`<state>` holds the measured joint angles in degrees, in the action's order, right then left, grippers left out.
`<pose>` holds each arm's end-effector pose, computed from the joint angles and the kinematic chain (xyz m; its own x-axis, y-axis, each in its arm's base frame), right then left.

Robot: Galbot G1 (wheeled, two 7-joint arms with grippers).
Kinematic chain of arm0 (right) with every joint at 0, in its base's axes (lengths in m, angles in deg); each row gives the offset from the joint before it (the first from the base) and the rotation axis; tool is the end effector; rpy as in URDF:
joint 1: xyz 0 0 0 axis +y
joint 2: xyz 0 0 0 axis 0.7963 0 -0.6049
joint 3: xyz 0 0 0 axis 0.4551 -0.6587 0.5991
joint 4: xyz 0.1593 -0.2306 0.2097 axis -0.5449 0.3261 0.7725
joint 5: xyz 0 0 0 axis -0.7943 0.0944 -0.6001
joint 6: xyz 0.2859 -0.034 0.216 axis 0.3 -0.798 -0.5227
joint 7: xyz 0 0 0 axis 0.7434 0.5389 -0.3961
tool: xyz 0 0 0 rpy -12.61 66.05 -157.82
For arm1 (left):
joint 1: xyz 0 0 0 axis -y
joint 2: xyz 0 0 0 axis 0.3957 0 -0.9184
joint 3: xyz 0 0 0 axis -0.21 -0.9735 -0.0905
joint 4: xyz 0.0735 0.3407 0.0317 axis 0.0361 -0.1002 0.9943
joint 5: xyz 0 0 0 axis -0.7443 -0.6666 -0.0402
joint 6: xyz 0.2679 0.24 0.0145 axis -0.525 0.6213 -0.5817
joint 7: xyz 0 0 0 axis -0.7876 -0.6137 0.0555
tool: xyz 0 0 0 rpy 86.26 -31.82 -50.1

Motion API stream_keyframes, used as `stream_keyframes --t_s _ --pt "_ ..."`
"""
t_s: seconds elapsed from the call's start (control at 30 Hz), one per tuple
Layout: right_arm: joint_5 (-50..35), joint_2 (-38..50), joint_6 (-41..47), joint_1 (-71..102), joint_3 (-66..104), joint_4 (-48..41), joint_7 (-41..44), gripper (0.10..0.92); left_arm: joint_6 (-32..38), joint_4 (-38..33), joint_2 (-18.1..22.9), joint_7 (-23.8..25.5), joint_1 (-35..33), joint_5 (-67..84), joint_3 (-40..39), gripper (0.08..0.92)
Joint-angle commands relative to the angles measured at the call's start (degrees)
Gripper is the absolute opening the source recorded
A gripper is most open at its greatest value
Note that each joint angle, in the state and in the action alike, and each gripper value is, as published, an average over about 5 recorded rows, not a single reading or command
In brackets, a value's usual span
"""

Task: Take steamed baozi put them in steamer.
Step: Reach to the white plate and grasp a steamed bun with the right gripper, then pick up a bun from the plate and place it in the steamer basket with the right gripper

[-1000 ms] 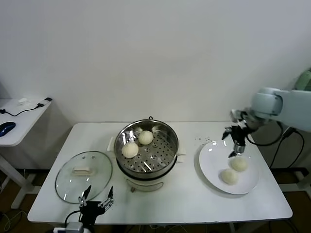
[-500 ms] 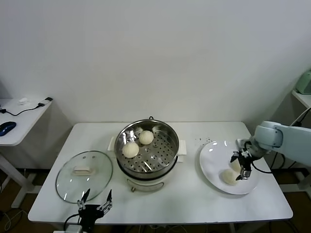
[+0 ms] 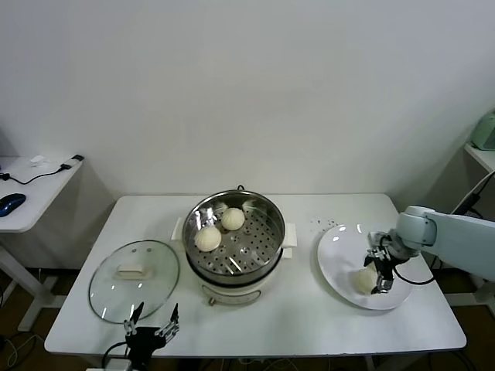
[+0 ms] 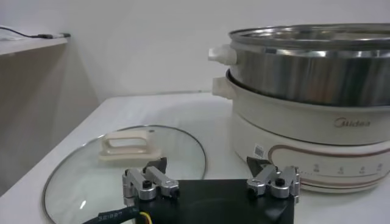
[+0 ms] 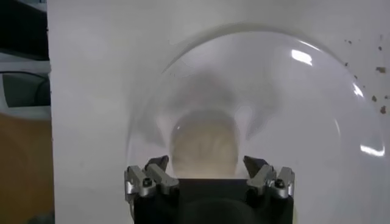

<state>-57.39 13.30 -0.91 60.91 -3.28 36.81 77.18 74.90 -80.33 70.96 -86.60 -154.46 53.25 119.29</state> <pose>0.4754 -0.1828 -0.2382 -0.0520 -0.0759 0.9958 -0.9965 0.0698 -0.0468 0.1192 0.0378 -0.3531 -0.9207 -0.0180 0.3900 -0.0024 0.9992 0.0405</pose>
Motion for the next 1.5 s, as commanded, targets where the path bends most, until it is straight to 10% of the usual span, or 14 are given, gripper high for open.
stream_keyframes --t_s 0.03,0.43,0.87,1.5 --pt "1.1 -0.6 0.1 1.8 1.3 -1.1 0.8 0.773 0.0 0.0 0.0 0.0 -0.1 0.0 0.0 0.823" --pt "-0.5 -3.5 -2.7 -16.1 -7.3 2.0 5.1 0.635 -0.1 -0.5 0.2 0.0 -0.2 -0.2 -0.7 0.823" --pt "-6.8 -29.3 -17.8 -41.6 -7.6 1.8 12.9 0.636 -0.1 -1.2 0.3 0.0 -0.2 -1.3 -2.4 0.823" --pt "17.5 -45.0 -44.7 -19.4 0.0 4.4 10.2 0.630 0.6 -0.8 0.7 -0.1 -1.4 -1.7 -2.2 0.823"
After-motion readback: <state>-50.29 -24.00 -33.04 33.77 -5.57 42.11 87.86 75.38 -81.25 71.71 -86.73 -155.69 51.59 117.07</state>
